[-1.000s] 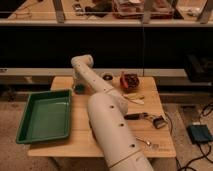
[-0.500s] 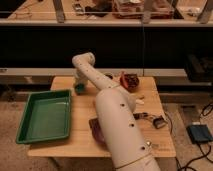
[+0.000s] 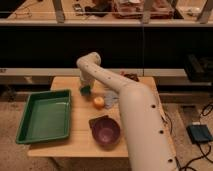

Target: Wipe table surface with sponge

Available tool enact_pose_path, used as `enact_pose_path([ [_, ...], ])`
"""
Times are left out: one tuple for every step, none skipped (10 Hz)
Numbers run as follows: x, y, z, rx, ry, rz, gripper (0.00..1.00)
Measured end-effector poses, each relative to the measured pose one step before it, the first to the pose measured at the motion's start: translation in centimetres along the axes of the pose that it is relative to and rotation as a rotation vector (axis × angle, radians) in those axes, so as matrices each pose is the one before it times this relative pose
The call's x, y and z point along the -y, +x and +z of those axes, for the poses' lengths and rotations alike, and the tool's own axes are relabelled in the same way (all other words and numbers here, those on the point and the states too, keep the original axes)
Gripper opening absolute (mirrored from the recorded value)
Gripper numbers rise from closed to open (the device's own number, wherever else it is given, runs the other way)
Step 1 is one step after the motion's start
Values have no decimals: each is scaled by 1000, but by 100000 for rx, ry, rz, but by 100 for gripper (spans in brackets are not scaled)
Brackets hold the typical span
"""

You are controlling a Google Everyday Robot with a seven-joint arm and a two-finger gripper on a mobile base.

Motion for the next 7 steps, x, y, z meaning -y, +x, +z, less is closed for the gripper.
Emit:
enact_pose_path([
  [658,-690,490,1446,1043,-514,51],
  [939,-354,697,1716,1392,39,51],
  [921,-46,354,484,1383,64,51],
  [-177,44,-48,-156,-230,130,50],
  [-234,-13,-24,-42,-100,292,45],
  [-42,13,-22,-48,4,69,38],
  [214,46,-4,-23,101,-223,38],
])
